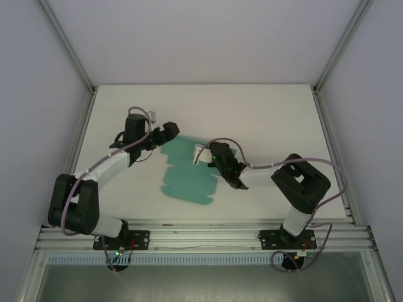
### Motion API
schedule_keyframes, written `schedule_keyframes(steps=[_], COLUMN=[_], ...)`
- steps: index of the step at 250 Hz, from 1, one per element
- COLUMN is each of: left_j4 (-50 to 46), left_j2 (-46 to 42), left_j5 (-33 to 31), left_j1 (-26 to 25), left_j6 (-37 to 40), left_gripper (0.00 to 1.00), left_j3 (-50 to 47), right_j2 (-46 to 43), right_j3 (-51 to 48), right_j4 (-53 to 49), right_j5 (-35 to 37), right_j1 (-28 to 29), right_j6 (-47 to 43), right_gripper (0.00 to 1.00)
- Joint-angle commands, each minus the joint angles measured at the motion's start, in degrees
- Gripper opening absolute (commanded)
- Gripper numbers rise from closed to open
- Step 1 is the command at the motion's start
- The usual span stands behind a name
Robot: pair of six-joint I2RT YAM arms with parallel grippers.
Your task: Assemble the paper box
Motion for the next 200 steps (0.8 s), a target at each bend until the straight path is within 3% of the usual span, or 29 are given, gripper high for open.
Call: schedule_keyframes(steps=[1,34,102,159,200], left_j4=[-3.6,-5.3,-4.2,1.7,-0.9], left_j2=[1.7,4.6,9.1,7.5,5.8], left_j5=[-5.0,-6.4,0.5,7.3,4.3], left_j1=[-0.2,-0.2,-0.3,-1.8,-4.8], left_j6=[1.4,1.3,1.6,1.7,3.9], left_gripper=[0.85,0.60,0.28,0.23,0.21], left_j3=[3.5,5.3,5.7,1.0,0.7], right_j2=[-2.4,-3.4,-4.2,-4.3,-3.8], right_j3=[-1.8,-2.7,-2.9,-2.8,-2.3], right_j4=[1.7,3.1,3.0,3.4,3.5], right_j5=[-0.7,-0.4,-0.4,-0.2,0.6], right_j1=[0.5,0.7,0.7,0.8,0.7], right_j6=[-0.8,-0.1,1.2,2.6,3.0], right_gripper=[0.00,0.00,0.00,0.00,0.00])
